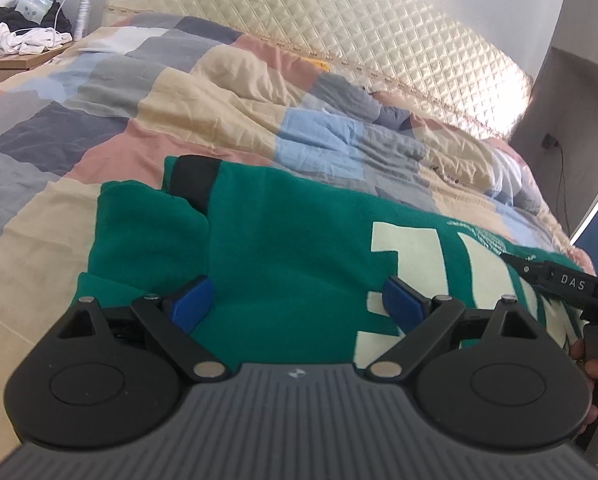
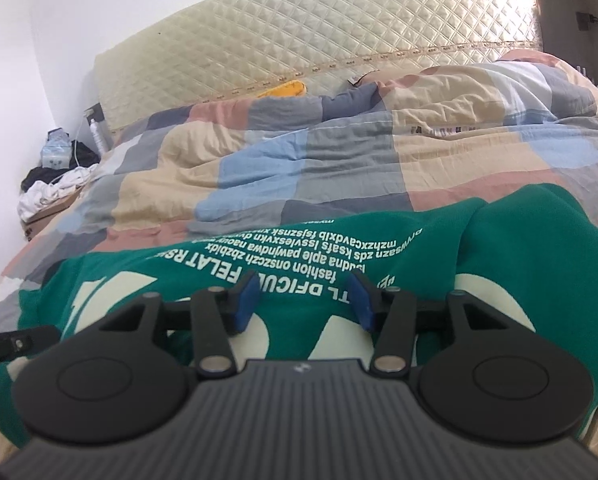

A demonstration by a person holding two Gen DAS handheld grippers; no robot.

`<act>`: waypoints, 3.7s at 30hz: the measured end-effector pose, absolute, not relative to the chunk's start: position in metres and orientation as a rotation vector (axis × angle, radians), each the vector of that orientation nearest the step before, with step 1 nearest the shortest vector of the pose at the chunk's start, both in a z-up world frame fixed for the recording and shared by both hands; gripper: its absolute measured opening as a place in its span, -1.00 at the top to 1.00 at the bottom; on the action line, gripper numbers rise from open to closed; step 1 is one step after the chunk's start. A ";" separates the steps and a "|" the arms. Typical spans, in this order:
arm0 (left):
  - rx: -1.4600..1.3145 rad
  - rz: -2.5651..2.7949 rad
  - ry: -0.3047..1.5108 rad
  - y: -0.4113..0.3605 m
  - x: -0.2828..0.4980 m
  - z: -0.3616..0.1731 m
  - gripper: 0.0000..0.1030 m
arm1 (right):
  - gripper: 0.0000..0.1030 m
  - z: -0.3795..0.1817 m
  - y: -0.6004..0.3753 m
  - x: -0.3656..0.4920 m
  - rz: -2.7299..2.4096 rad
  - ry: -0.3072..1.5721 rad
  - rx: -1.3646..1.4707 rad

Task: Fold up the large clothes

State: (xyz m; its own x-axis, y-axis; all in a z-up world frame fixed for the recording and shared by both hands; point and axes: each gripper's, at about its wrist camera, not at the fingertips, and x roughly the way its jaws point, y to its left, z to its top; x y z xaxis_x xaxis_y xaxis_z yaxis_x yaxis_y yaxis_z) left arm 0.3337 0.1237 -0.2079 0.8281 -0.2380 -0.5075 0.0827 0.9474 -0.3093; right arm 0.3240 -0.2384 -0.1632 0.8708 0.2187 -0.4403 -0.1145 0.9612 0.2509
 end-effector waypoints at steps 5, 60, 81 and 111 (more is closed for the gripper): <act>-0.316 -0.185 0.532 0.130 0.294 -0.189 -0.82 | 0.00 -0.143 -0.252 0.289 0.169 0.484 0.289; -1.127 -0.136 0.510 0.184 0.295 -0.280 0.11 | 0.16 -0.235 -0.315 0.323 0.141 0.449 1.095; -1.043 -0.327 0.440 0.137 0.268 -0.168 0.21 | 0.22 -0.117 -0.369 0.237 0.245 0.248 1.042; -0.831 -0.477 0.633 -0.198 0.520 -0.175 0.21 | 0.22 -0.179 -0.643 0.386 -0.053 0.214 1.085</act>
State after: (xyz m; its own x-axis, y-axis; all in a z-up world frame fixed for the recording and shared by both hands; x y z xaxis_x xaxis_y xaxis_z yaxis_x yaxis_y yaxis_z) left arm 0.5202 -0.1981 -0.1748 0.7192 -0.6140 -0.3253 0.1437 0.5895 -0.7949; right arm 0.3860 -0.6428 -0.1788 0.9780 0.0624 -0.1988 0.1473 0.4682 0.8713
